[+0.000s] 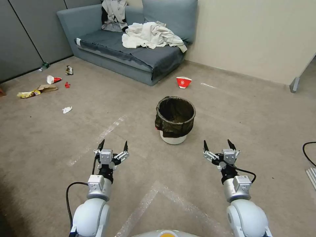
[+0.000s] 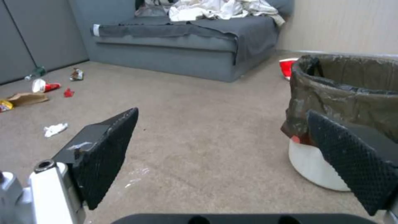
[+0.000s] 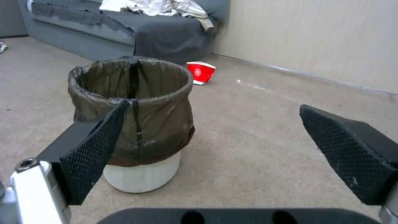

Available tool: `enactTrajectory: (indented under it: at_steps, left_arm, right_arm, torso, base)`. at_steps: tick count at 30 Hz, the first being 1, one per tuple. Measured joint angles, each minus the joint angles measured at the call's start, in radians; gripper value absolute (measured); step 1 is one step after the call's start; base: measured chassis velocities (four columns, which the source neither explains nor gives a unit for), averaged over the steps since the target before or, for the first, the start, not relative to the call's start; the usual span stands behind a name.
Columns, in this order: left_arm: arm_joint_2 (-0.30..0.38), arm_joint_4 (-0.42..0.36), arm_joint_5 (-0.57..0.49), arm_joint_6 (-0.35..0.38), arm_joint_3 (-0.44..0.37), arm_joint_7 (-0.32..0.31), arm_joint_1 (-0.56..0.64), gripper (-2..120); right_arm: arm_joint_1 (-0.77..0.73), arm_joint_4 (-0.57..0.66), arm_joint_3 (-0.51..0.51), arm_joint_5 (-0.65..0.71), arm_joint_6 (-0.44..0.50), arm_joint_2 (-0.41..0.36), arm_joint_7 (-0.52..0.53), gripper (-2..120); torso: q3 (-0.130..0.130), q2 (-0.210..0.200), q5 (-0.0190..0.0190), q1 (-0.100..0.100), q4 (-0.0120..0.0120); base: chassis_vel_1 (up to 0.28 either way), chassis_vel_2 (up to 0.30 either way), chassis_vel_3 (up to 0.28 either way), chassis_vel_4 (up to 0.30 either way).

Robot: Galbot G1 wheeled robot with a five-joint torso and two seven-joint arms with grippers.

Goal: Pick up the trash can from the floor.

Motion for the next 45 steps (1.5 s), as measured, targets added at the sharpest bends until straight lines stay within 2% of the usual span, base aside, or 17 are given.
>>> enactTrajectory:
  at_steps: [26, 29, 30, 32, 33, 35, 37, 38, 39, 40, 41, 44, 45]
  left_arm:
    - [0.001, -0.007, -0.001, -0.002, -0.002, -0.001, 0.005, 100]
    - [0.015, -0.07, -0.016, -0.029, -0.024, -0.022, 0.06, 100]
    - [0.015, -0.07, -0.016, -0.029, -0.024, -0.022, 0.06, 100]
    - [0.032, -0.152, -0.036, -0.067, -0.054, -0.05, 0.132, 100]
    - [0.032, -0.152, -0.036, -0.067, -0.054, -0.05, 0.132, 100]
    - [0.046, -0.218, -0.052, -0.096, -0.077, -0.073, 0.188, 100]
    - [0.064, -0.3, -0.073, -0.133, -0.106, -0.101, 0.26, 100]
    - [0.064, -0.3, -0.073, -0.133, -0.106, -0.101, 0.26, 100]
    - [0.077, -0.344, -0.088, -0.153, -0.121, -0.111, 0.3, 100]
    - [0.081, -0.354, -0.093, -0.158, -0.124, -0.112, 0.309, 100]
    - [0.083, -0.36, -0.096, -0.161, -0.127, -0.112, 0.316, 100]
    - [0.085, -0.363, -0.095, -0.161, -0.13, -0.112, 0.32, 100]
    - [0.085, -0.363, -0.092, -0.161, -0.13, -0.112, 0.32, 100]
  right_arm:
    - [-0.004, 0.002, -0.001, 0.0, 0.0, 0.001, 0.001, 100]
    - [-0.051, 0.07, -0.014, -0.003, 0.002, 0.021, 0.033, 100]
    - [-0.051, 0.07, -0.014, -0.003, 0.002, 0.021, 0.033, 100]
    - [-0.113, 0.159, -0.034, -0.009, 0.009, 0.048, 0.076, 100]
    - [-0.113, 0.159, -0.034, -0.009, 0.009, 0.048, 0.076, 100]
    - [-0.159, 0.224, -0.047, -0.013, 0.015, 0.067, 0.108, 100]
    - [-0.207, 0.295, -0.062, -0.018, 0.021, 0.088, 0.141, 100]
    - [-0.207, 0.295, -0.062, -0.018, 0.021, 0.088, 0.141, 100]
    - [-0.218, 0.319, -0.068, 0.0, 0.008, 0.091, 0.154, 100]
    - [-0.22, 0.331, -0.069, 0.012, -0.002, 0.091, 0.158, 100]
    - [-0.221, 0.338, -0.07, 0.021, -0.01, 0.091, 0.161, 100]
    - [-0.221, 0.34, -0.072, 0.026, -0.016, 0.091, 0.163, 100]
    - [-0.221, 0.341, -0.072, 0.026, -0.016, 0.091, 0.163, 100]
  torso:
    - [0.0, 0.0, -0.0001, 0.0, 0.0001]
    - [0.0, 0.0, -0.0001, 0.0, -0.0001]
    - [0.0, 0.0, -0.0001, 0.0, -0.0001]
    - [0.0, 0.0, -0.0001, 0.0, 0.0001]
    - [0.0, 0.0, -0.0001, 0.0, 0.0001]
    - [0.0, 0.0, -0.0001, 0.0, 0.0001]
    - [0.0, 0.0, -0.0007, 0.0, -0.0003]
    - [0.0, 0.0, -0.0007, 0.0, -0.0003]
    - [0.0, 0.0, 0.0011, 0.0, 0.0003]
    - [0.0, 0.0, 0.0009, 0.0, 0.0002]
    - [0.0, 0.0, -0.001, 0.0, 0.0002]
    - [0.0, 0.0, 0.0004, 0.0, 0.0]
    - [0.0, 0.0, -0.0003, 0.0, -0.0001]
  base:
    - [0.0, 0.0, 0.0, 0.0]
    - [0.0, 0.0, 0.0, 0.0]
    - [0.0, 0.0, 0.0, 0.0]
    - [0.0, 0.0, 0.0, 0.0]
    - [0.0, 0.0, 0.0, 0.0]
    - [0.0, 0.0, 0.0, 0.0]
    - [0.0, 0.0, 0.0, 0.0]
    - [0.0, 0.0, 0.0, 0.0]
    - [0.0, 0.0, 0.0, 0.0]
    - [0.0, 0.0, 0.0, 0.0]
    - [0.0, 0.0, 0.0, 0.0]
    - [0.0, 0.0, 0.0, 0.0]
    - [0.0, 0.0, 0.0, 0.0]
